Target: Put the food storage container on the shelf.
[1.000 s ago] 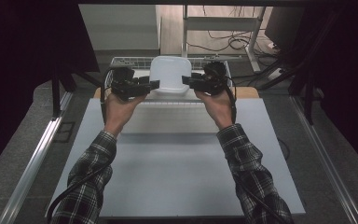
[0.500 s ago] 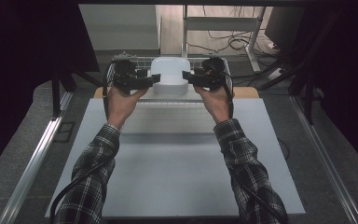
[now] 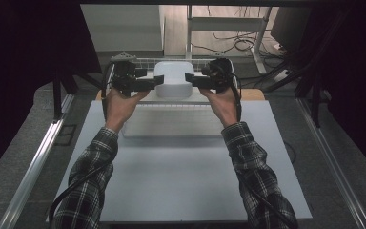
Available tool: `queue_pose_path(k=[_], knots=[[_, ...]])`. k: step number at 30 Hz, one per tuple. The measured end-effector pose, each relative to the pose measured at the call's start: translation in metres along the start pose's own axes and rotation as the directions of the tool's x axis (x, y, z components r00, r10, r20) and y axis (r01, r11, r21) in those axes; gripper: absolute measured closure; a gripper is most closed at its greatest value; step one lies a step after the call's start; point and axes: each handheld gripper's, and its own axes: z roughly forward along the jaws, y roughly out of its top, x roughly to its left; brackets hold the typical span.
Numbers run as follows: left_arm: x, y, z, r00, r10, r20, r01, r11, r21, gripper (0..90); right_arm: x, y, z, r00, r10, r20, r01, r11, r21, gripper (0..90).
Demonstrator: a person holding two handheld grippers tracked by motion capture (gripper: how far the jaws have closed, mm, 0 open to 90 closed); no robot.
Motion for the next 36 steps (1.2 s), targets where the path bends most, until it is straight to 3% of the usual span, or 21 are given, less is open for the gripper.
queue_pose_path(k=[7, 14, 33, 36], knots=[[-0.004, -0.013, -0.006, 0.9991, 0.011, 0.041, -0.011, 0.9999, 0.004, 11.5, 0.003, -0.013, -0.008, 0.9985, -0.034, -0.043, 0.035, 0.999, 0.01, 11.4], [-0.007, -0.026, -0.01, 0.9974, 0.024, 0.068, -0.026, 0.9994, 0.022, 7.0, 0.01, -0.027, -0.012, 0.996, -0.074, -0.05, 0.076, 0.997, 0.03, 6.9], [-0.015, -0.067, -0.02, 0.9953, 0.077, 0.06, -0.077, 0.997, 0.002, 2.8, 0.019, -0.05, -0.019, 0.988, -0.129, -0.085, 0.134, 0.99, 0.053, 3.5], [-0.019, -0.073, -0.022, 0.9929, 0.105, 0.055, -0.106, 0.9944, 0.008, 3.4, 0.02, -0.056, -0.022, 0.9861, -0.137, -0.093, 0.143, 0.988, 0.062, 3.2]])
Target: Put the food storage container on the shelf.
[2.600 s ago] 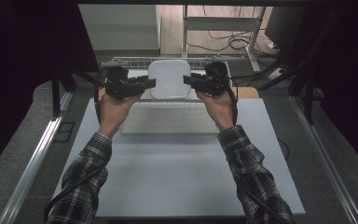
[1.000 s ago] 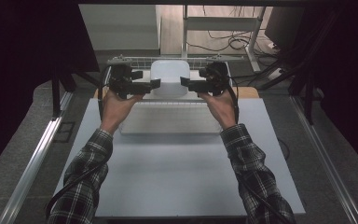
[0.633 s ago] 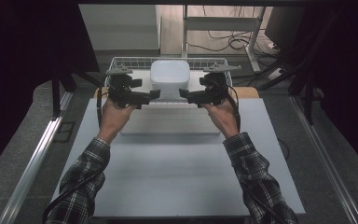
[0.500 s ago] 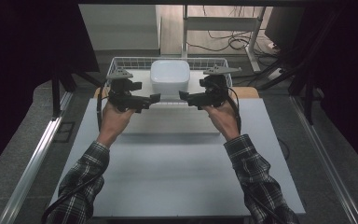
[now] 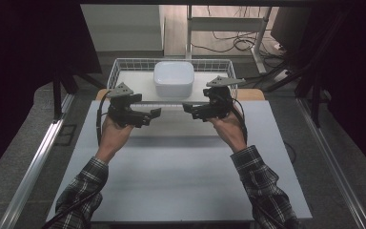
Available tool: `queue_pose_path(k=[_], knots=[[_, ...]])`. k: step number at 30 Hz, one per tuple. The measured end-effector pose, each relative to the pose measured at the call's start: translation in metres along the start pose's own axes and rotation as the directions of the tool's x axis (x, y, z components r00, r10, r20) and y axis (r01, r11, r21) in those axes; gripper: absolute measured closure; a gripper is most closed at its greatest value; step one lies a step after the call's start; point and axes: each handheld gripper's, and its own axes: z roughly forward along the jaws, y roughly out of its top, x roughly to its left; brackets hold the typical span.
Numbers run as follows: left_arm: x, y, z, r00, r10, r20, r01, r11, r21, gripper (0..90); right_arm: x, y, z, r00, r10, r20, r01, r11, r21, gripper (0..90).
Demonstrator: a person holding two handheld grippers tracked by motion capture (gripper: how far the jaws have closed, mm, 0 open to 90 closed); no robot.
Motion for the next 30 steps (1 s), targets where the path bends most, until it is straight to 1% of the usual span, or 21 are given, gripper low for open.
queue_pose_path(k=[3, 4, 5, 7, 9, 12, 13, 15, 16, 17, 20, 23, 26, 27, 28, 30], knots=[[-0.005, -0.003, -0.002, 0.9997, 0.024, -0.01, -0.024, 0.9997, -0.003, 3.4, 0.001, -0.004, -0.002, 1.0, -0.004, -0.005, 0.004, 1.0, -0.001, 3.2], [-0.005, -0.003, -0.002, 0.9997, 0.024, -0.01, -0.024, 0.9997, -0.003, 3.5, 0.002, -0.005, -0.003, 1.0, -0.004, -0.009, 0.004, 1.0, 0.0, 3.2], [-0.007, -0.005, -0.003, 0.9994, 0.033, -0.008, -0.033, 0.9994, -0.008, 3.9, 0.003, -0.006, -0.003, 0.9999, -0.009, -0.007, 0.009, 1.0, 0.002, 3.2], [-0.007, -0.007, -0.003, 0.9995, 0.032, -0.005, -0.032, 0.9994, -0.011, 4.2, 0.005, -0.008, -0.005, 0.9998, -0.017, -0.012, 0.017, 1.0, 0.008, 3.2], [-0.01, -0.013, -0.002, 0.9992, 0.038, 0.014, -0.038, 0.9992, -0.01, 5.1, 0.007, -0.011, -0.006, 0.9995, -0.026, -0.015, 0.026, 1.0, 0.009, 3.2], [-0.013, -0.022, -0.001, 0.9987, 0.046, 0.022, -0.047, 0.9989, 0.002, 5.7, 0.011, -0.016, -0.009, 0.9989, -0.044, -0.017, 0.043, 0.999, -0.008, 3.2], [-0.014, -0.024, -0.001, 0.9986, 0.045, 0.029, -0.045, 0.999, 0.007, 5.9, 0.012, -0.018, -0.01, 0.9987, -0.048, -0.02, 0.048, 0.999, -0.01, 3.2], [-0.014, -0.026, -0.001, 0.9986, 0.043, 0.031, -0.044, 0.999, 0.008, 6.2, 0.014, -0.021, -0.012, 0.9985, -0.05, -0.022, 0.05, 0.999, -0.014, 3.2], [-0.016, -0.03, -0.002, 0.9985, 0.045, 0.031, -0.045, 0.999, 0.005, 6.3, 0.015, -0.023, -0.013, 0.9982, -0.055, -0.023, 0.054, 0.998, -0.013, 3.2], [-0.016, -0.03, -0.002, 0.9985, 0.045, 0.031, -0.045, 0.999, 0.005, 6.3, 0.015, -0.023, -0.013, 0.9982, -0.055, -0.023, 0.054, 0.998, -0.013, 3.2], [-0.02, -0.036, -0.004, 0.9979, 0.049, 0.043, -0.049, 0.9988, -0.004, 6.3, 0.019, -0.03, -0.014, 0.9974, -0.067, -0.025, 0.067, 0.998, -0.004, 3.2], [-0.023, -0.042, -0.004, 0.9974, 0.057, 0.045, -0.057, 0.9984, 0.002, 6.4, 0.022, -0.036, -0.014, 0.9971, -0.07, -0.029, 0.07, 0.998, -0.002, 2.9], [-0.025, -0.046, -0.004, 0.9972, 0.053, 0.052, -0.054, 0.9985, 0.005, 6.3, 0.024, -0.041, -0.014, 0.9972, -0.065, -0.036, 0.065, 0.998, -0.001, 2.7], [-0.026, -0.051, -0.003, 0.9972, 0.047, 0.058, -0.047, 0.9989, 0.004, 6.3, 0.025, -0.043, -0.014, 0.9973, -0.063, -0.036, 0.063, 0.998, -0.002, 2.7], [-0.026, -0.051, -0.003, 0.9972, 0.047, 0.058, -0.047, 0.9989, 0.004, 6.3, 0.025, -0.045, -0.014, 0.9973, -0.064, -0.037, 0.064, 0.998, -0.003, 2.7], [-0.028, -0.057, -0.002, 0.9968, 0.047, 0.064, -0.048, 0.9988, 0.009, 6.2, 0.027, -0.048, -0.014, 0.9973, -0.065, -0.035, 0.065, 0.998, 0.0, 2.5]])
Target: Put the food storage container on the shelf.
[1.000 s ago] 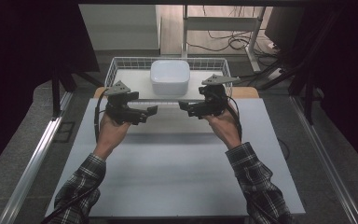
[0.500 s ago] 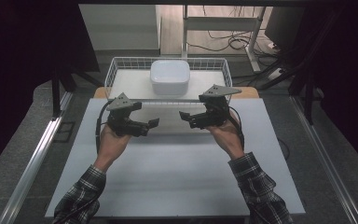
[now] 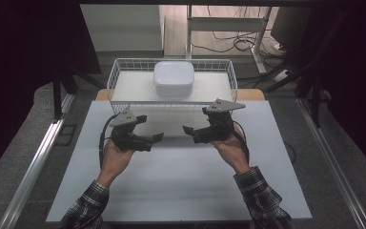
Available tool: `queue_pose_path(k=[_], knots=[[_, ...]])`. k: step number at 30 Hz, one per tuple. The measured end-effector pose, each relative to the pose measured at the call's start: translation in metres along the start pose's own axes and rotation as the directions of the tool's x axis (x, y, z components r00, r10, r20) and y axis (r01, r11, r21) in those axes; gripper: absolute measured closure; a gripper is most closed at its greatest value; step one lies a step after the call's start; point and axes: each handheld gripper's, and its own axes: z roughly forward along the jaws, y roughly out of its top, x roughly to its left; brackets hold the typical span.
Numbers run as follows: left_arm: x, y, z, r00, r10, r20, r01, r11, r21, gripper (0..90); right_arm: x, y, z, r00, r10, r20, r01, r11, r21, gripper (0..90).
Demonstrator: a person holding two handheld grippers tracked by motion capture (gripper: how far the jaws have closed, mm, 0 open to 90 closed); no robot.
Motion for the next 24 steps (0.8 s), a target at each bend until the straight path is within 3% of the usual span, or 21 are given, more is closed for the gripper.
queue_pose_path(k=[6, 9, 24], knots=[[-0.003, -0.012, 0.003, 0.9999, -0.01, 0.005, 0.01, 0.9999, 0.011, 5.7, 0.003, -0.014, 0.0, 1.0, 0.001, 0.0, -0.001, 1.0, 0.01, 2.2], [-0.004, -0.025, 0.008, 0.9998, -0.017, 0.006, 0.017, 0.9989, 0.044, 5.5, 0.003, -0.025, 0.001, 0.9999, 0.012, -0.002, -0.012, 1.0, 0.018, 2.1], [-0.012, -0.04, 0.004, 0.9997, -0.024, 0.011, 0.024, 0.9983, 0.053, 6.1, 0.001, -0.048, -0.005, 0.9996, 0.024, 0.011, -0.025, 0.998, 0.052, 0.0]])
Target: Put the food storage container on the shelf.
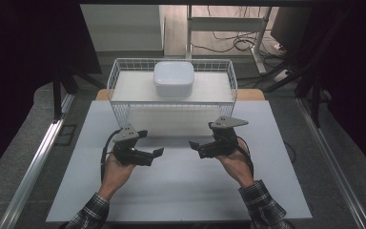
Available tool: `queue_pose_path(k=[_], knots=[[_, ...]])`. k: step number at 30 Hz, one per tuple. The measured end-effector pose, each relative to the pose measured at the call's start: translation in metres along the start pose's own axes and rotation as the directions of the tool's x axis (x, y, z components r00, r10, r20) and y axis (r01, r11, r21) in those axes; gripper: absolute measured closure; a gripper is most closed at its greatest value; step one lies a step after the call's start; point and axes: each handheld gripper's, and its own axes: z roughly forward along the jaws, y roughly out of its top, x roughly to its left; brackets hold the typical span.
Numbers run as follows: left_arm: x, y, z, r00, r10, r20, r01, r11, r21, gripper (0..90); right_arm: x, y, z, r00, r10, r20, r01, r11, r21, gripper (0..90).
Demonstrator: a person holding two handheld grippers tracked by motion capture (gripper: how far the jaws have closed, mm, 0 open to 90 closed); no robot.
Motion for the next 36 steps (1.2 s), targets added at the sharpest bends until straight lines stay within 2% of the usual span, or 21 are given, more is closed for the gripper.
queue_pose_path(k=[6, 19, 27, 36], knots=[[-0.004, -0.003, -0.004, 0.9998, 0.002, 0.018, -0.002, 1.0, 0.007, 6.4, 0.002, -0.004, -0.006, 1.0, 0.0, -0.003, 0.0, 1.0, 0.0, 0.0], [-0.008, -0.012, -0.009, 1.0, -0.001, 0.003, 0.001, 0.9998, 0.022, 6.4, 0.007, -0.014, -0.015, 0.9999, -0.004, 0.011, 0.004, 1.0, 0.015, 0.0], [-0.011, -0.025, -0.011, 0.9997, -0.026, 0.005, 0.026, 0.9992, 0.032, 6.4, 0.011, -0.023, -0.019, 0.9999, 0.006, 0.012, -0.006, 1.0, 0.022, 0.0], [-0.015, -0.033, -0.015, 0.9994, -0.034, 0.009, 0.033, 0.9982, 0.049, 6.4, 0.016, -0.029, -0.023, 0.9996, -0.019, 0.023, 0.019, 0.999, 0.036, 0.0]])
